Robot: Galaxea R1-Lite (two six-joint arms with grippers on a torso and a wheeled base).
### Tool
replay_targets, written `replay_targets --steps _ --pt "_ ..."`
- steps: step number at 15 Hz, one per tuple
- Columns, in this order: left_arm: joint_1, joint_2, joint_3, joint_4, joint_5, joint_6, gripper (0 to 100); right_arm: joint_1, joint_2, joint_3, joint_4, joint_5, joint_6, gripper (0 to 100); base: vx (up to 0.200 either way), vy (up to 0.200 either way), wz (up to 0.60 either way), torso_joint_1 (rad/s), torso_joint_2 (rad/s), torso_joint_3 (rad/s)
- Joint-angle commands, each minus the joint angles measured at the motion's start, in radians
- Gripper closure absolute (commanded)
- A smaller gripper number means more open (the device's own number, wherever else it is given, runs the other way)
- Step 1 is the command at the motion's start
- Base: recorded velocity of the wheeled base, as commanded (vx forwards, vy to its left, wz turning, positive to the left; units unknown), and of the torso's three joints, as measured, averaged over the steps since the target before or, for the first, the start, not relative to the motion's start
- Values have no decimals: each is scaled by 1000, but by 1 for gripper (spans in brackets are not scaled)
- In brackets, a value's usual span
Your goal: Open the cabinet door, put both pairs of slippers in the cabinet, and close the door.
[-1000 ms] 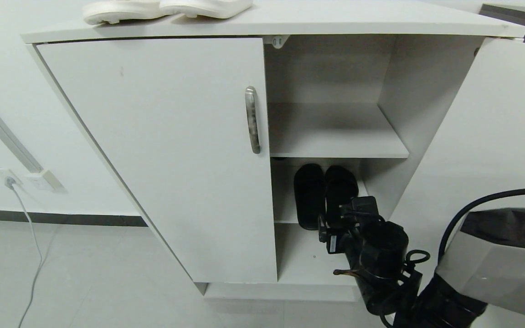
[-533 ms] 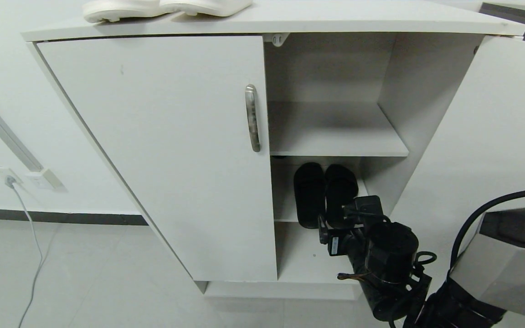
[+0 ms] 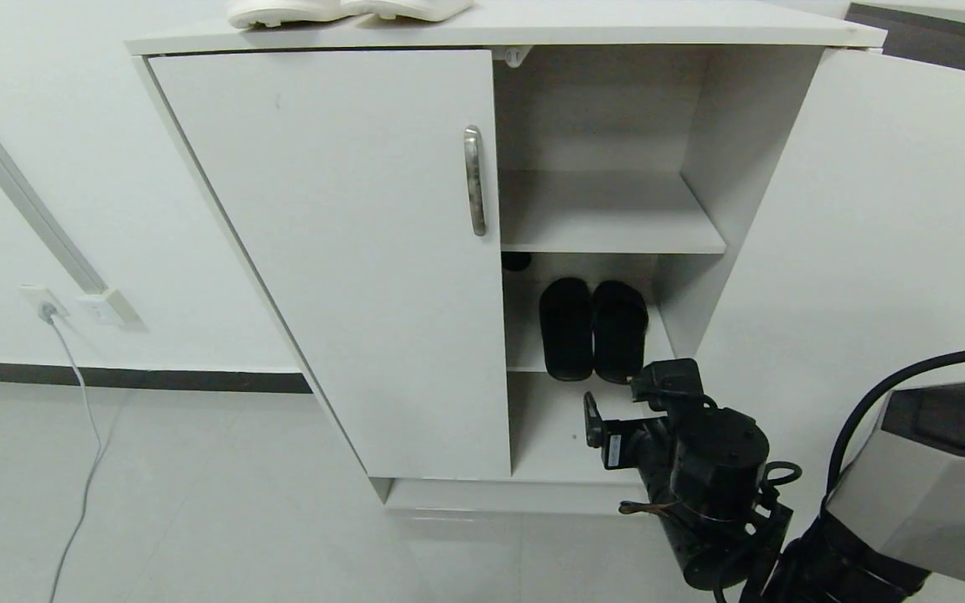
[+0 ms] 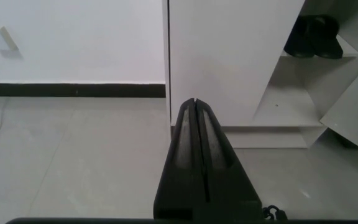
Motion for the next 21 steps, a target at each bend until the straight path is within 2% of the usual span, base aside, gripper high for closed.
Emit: replay_targets --steps 1,13,19,21 --pt "0 2 0 0 0 0 100 0 8 2 -4 0 0 0 0 0 0 0 0 0" --pt "0 2 0 0 -3 1 100 0 22 5 -4 -3 -1 0 0 0 0 1 0 5" --pt "0 2 0 0 -3 1 100 0 22 7 -5 -3 -1 0 0 0 0 3 2 177" --pt "0 2 0 0 -4 14 100 0 23 8 -5 -3 0 0 0 0 0 -2 2 200"
